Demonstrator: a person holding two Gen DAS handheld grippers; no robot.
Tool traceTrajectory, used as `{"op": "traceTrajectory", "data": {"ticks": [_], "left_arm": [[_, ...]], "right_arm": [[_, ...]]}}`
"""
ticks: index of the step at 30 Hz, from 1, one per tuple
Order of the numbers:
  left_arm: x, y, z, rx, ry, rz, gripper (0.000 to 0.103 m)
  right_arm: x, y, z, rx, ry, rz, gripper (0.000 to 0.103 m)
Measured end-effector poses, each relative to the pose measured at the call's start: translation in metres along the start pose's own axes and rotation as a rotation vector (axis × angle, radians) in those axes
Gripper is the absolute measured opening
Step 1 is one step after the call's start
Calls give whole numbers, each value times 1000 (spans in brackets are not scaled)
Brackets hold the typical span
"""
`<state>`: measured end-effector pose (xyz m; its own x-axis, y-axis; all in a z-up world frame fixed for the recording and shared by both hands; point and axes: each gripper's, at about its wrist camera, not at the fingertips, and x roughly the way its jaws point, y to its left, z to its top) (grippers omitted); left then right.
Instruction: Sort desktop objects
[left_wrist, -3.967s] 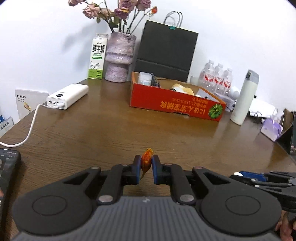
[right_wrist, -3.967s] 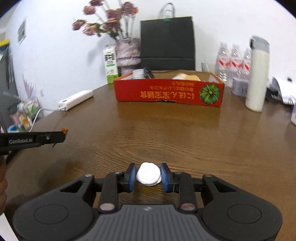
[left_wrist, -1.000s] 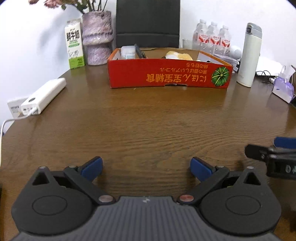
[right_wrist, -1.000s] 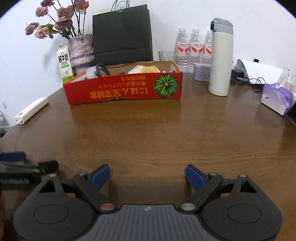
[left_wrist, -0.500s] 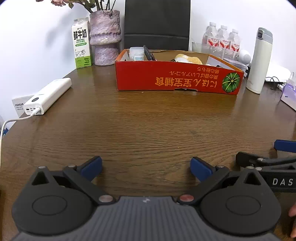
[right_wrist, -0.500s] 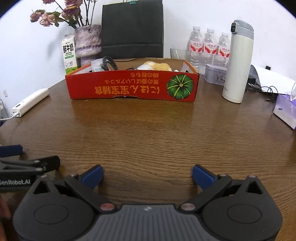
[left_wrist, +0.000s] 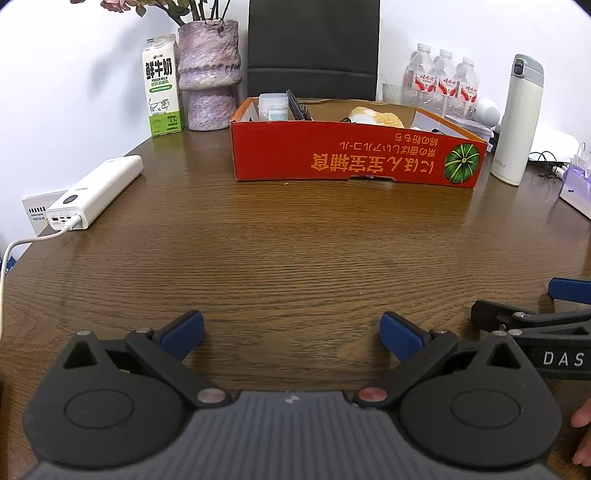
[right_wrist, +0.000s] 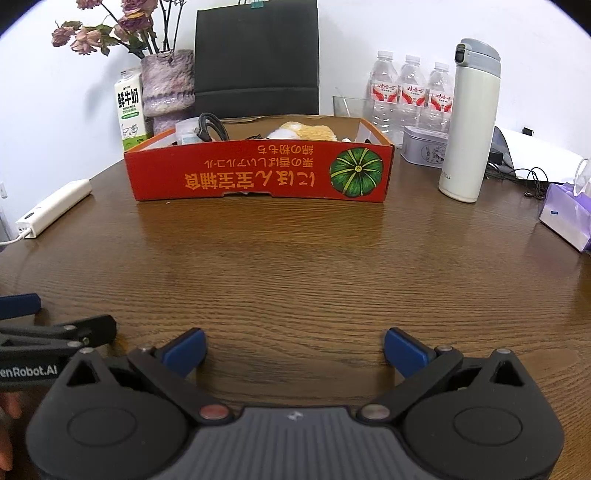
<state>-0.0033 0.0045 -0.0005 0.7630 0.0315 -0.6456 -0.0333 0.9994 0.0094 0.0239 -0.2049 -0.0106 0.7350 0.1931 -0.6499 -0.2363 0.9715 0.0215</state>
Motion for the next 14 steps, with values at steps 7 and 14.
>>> {"op": "traceTrajectory", "data": {"ticks": [7, 14], "left_arm": [[0, 0, 0, 0, 0, 0, 103], [0, 0, 0, -1, -1, 0, 103]], "right_arm": [[0, 1, 0, -6, 0, 9, 103], [-1, 1, 0, -7, 0, 9, 103]]}}
